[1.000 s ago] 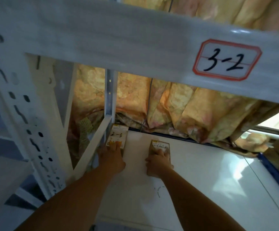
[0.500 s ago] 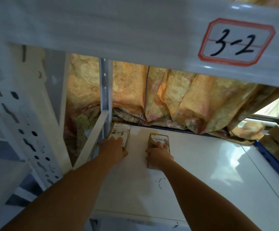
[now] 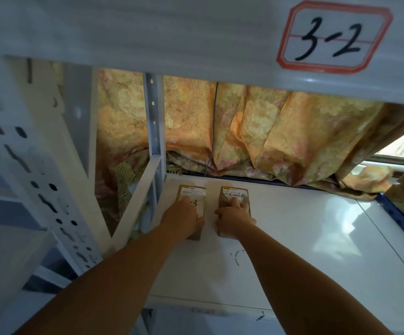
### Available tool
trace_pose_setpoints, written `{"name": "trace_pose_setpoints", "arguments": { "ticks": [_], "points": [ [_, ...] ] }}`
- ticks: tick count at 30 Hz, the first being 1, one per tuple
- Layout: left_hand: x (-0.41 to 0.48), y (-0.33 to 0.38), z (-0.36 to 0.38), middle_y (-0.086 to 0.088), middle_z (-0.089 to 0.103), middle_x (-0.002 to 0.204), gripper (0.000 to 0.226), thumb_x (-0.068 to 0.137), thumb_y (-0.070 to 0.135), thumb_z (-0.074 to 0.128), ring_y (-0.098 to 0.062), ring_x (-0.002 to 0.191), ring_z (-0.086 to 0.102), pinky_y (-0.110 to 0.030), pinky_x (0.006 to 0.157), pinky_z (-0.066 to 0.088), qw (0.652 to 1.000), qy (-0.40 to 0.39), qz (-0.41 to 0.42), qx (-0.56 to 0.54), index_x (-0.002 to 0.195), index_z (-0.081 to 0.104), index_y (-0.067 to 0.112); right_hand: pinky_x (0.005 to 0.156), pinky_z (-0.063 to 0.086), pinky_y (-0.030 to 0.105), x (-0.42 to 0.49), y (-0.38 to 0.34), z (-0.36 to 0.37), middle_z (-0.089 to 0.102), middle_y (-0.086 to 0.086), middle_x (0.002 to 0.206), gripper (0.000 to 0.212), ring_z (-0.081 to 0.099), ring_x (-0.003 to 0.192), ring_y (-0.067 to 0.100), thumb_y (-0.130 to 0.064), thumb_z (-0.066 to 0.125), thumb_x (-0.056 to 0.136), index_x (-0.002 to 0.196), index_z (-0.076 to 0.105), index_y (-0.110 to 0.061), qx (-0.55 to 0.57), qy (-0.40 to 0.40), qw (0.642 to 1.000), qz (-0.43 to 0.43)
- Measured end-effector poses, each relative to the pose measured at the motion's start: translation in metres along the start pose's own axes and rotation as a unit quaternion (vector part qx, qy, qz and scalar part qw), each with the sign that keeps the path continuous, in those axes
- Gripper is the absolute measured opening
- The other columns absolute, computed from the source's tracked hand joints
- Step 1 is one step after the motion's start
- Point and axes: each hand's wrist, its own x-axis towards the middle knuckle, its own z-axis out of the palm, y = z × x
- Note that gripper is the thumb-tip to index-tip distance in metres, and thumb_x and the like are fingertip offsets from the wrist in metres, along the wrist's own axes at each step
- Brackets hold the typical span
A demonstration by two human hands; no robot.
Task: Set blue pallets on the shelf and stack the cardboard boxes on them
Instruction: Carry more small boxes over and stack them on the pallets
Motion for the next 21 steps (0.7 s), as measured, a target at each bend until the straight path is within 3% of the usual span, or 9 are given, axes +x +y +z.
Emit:
{"name": "trace_pose_setpoints", "arguments": {
  "ticks": [6, 13, 17, 21],
  "points": [
    [-0.015, 0.016, 0.000, -0.007, 0.064, 0.103, 0.030, 0.092, 0.039, 0.051, -0.021, 0.090, 0.060, -0.027, 0.069, 0.043, 0.999, 0.039, 0.024, 0.011, 0.102, 0.062, 0.012, 0.104, 0.033, 0.062, -0.003, 0.000, 0.002, 0.009, 0.002, 0.152, 0.051, 0.002, 0.142, 0.037, -0.033, 0.057, 0.089, 0.137, 0.041, -0.044, -0.023, 0.004, 1.000, -0.002],
    [-0.016, 0.032, 0.006, -0.003, 0.048, 0.131, 0.045, 0.092, 0.043, 0.051, -0.027, 0.118, 0.045, -0.038, 0.090, 0.046, 0.999, 0.020, 0.018, 0.041, 0.130, 0.045, 0.020, 0.105, 0.033, 0.061, -0.013, 0.005, 0.006, 0.010, 0.000, 0.152, 0.057, 0.003, 0.142, 0.035, -0.033, 0.059, 0.088, 0.138, 0.038, -0.048, -0.019, 0.003, 1.000, 0.000],
    [-0.010, 0.033, 0.010, -0.006, 0.042, 0.134, 0.045, 0.091, 0.046, 0.053, -0.028, 0.118, 0.041, -0.036, 0.088, 0.043, 1.000, 0.016, -0.009, 0.024, 0.128, 0.049, 0.021, 0.103, 0.033, 0.064, -0.020, 0.015, 0.006, 0.011, 0.002, 0.153, 0.077, 0.006, 0.141, 0.037, -0.031, 0.061, 0.087, 0.148, 0.015, -0.041, 0.013, 0.011, 1.000, 0.005],
    [-0.004, 0.029, 0.013, -0.008, 0.037, 0.143, 0.056, 0.087, 0.047, 0.059, -0.033, 0.128, 0.038, -0.045, 0.107, 0.036, 1.000, -0.020, -0.014, -0.003, 0.134, 0.045, 0.021, 0.103, 0.032, 0.065, -0.025, 0.021, 0.005, 0.008, 0.002, 0.155, 0.084, 0.004, 0.142, 0.036, -0.025, 0.058, 0.086, 0.151, 0.005, -0.035, 0.054, 0.015, 0.998, 0.039]
  ]
}}
